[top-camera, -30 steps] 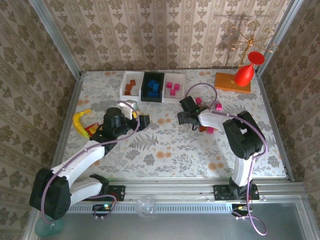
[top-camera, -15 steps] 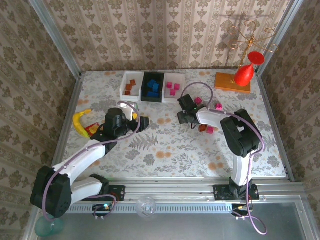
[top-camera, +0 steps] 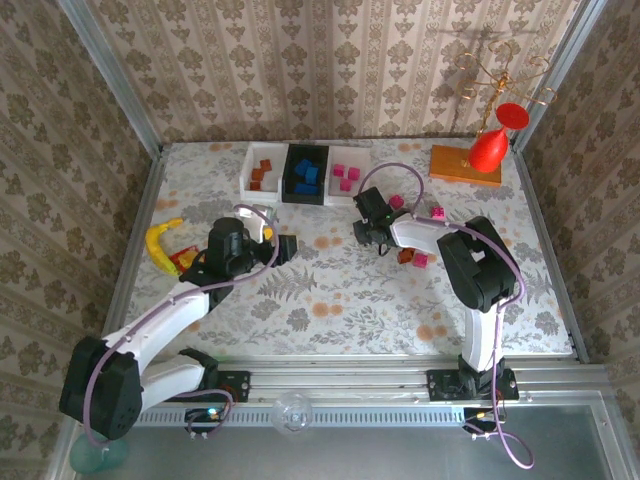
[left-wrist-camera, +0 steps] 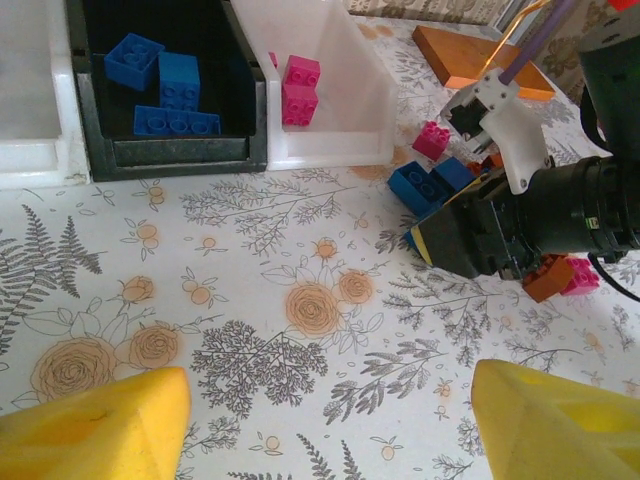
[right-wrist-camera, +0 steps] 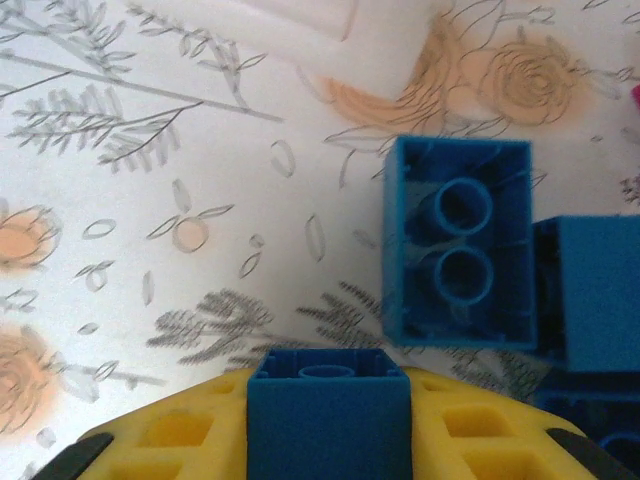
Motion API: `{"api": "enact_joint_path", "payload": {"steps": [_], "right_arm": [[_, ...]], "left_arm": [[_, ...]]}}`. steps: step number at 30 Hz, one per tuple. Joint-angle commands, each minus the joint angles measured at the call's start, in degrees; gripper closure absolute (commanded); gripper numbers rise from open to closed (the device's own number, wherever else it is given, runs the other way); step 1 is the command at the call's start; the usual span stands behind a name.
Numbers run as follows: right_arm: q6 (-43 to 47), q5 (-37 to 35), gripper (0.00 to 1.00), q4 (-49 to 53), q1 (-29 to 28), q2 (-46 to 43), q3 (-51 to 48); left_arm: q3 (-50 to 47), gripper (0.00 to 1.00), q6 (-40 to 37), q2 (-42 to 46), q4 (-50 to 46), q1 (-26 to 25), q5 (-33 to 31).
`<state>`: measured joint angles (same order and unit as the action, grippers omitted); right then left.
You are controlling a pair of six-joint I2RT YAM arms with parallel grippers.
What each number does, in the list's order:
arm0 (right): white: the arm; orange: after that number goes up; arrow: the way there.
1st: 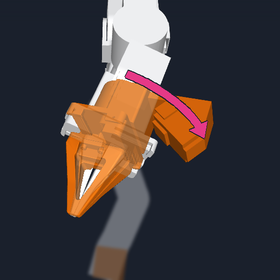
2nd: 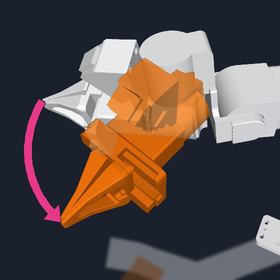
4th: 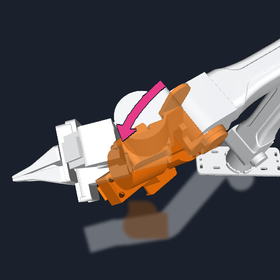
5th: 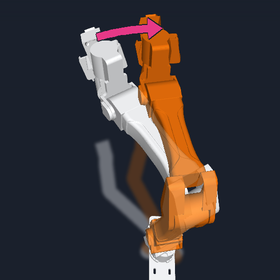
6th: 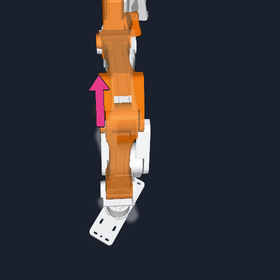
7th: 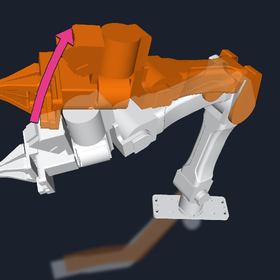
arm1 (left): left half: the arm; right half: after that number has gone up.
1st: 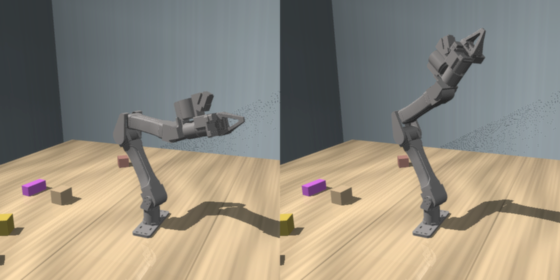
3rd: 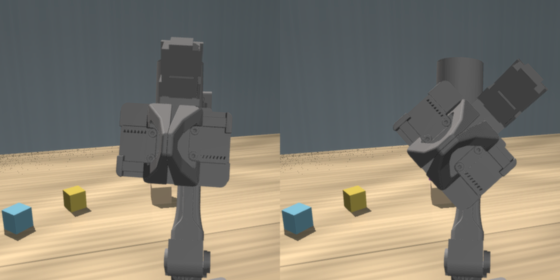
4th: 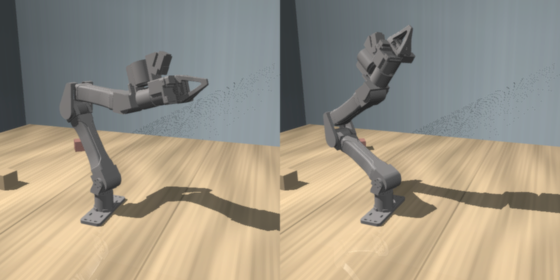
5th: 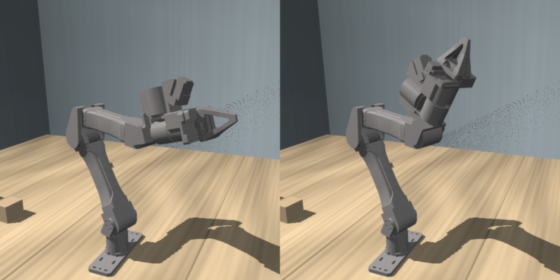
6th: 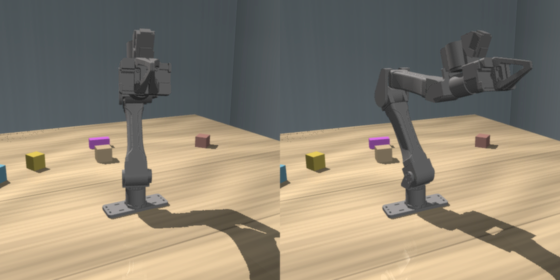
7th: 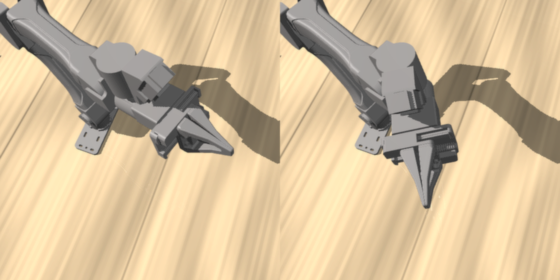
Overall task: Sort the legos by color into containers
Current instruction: Pick up the lego from the center of the table.
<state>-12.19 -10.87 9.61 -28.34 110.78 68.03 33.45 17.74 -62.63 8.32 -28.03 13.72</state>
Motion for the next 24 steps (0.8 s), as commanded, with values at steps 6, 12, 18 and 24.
{"api": "enact_joint_path", "payload": {"steps": [6,12,18,24], "right_arm": [[-6.3,11.9,0.69,-7.5,-3.4,-9.2,0.1],[-11.0,12.3,0.71,-12.8,-4.7,-3.6,9.1],[-12.6,8.0,0.71,-14.7,-4.9,5.4,20.2],[-13.0,4.3,0.72,-13.6,-4.6,14.0,30.3]], "left_arm": [[2.9,0.22,2.2,-1.2,-3.7,5.7,-0.1],[-1.1,0.23,2.2,0.3,0.6,8.3,-2.5],[-5.1,0.24,0.2,2.3,3.7,7.9,-6.8],[-7.6,0.24,-0.6,4.2,6.1,6.2,-9.7]]}}
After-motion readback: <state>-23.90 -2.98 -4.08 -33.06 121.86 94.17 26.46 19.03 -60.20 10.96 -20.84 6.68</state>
